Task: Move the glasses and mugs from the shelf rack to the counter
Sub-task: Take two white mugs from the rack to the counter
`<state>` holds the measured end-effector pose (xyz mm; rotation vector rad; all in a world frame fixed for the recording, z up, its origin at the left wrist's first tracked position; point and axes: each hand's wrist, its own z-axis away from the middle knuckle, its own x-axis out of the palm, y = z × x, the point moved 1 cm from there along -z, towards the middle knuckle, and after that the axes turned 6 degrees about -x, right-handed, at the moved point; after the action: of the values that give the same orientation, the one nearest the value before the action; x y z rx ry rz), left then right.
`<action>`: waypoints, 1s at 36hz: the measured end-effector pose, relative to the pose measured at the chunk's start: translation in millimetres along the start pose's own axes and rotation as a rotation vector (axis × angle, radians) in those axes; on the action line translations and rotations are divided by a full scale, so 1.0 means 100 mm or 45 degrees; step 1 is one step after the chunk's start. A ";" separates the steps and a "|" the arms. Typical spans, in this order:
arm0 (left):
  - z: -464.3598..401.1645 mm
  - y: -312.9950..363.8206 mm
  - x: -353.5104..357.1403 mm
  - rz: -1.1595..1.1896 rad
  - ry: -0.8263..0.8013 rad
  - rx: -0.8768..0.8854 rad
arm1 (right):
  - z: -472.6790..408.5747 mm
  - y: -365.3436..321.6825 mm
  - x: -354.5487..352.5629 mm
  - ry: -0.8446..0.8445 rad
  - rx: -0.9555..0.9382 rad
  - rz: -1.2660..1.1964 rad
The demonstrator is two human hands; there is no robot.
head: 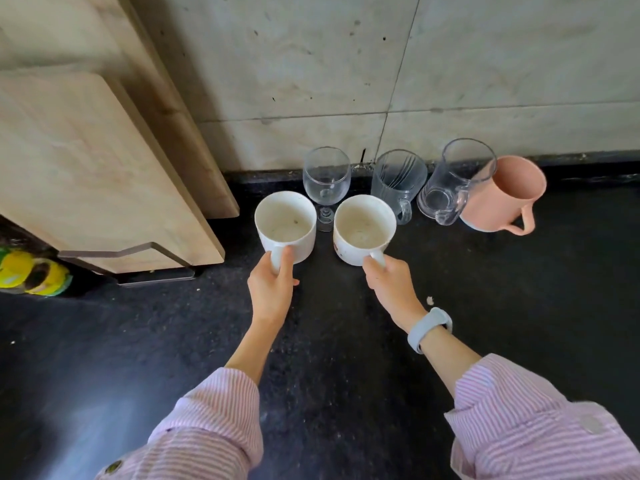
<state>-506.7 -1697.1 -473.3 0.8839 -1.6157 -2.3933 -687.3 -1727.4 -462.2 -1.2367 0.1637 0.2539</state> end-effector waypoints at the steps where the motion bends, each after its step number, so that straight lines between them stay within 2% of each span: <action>1: -0.02 -0.02 0.01 -0.007 -0.012 -0.002 | -0.01 -0.01 0.00 -0.005 0.003 0.009; 9: -0.09 -0.09 0.04 -0.050 -0.096 -0.060 | 0.03 -0.05 -0.01 -0.018 -0.015 0.079; 15: -0.02 -0.02 -0.03 -0.209 -0.014 -0.031 | 0.14 -0.06 0.01 0.172 -0.049 0.122; 20: 0.28 -0.10 -0.27 -0.431 0.044 -0.030 | 0.40 -0.08 -0.05 0.241 -0.108 0.236; 24: 0.69 -0.22 -0.53 -0.791 0.043 0.074 | 0.74 -0.13 0.06 0.263 -0.122 0.442; 27: 0.98 -0.30 -0.80 -1.044 0.052 0.135 | 1.05 -0.17 0.24 0.137 -0.202 0.625; 30: 1.28 -0.37 -1.16 -1.222 0.098 0.138 | 1.38 -0.21 0.45 -0.102 -0.352 0.885; 33: 1.65 -0.43 -1.60 -1.264 0.167 0.099 | 1.72 -0.27 0.67 -0.337 -0.529 1.086; 36: 2.10 -0.50 -2.11 -1.265 0.295 0.065 | 2.14 -0.39 0.93 -0.547 -0.663 1.135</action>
<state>-433.2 -1419.9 -379.2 2.2920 -1.3015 -2.5825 -589.9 -1526.6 -382.5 -1.5246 0.2794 1.3933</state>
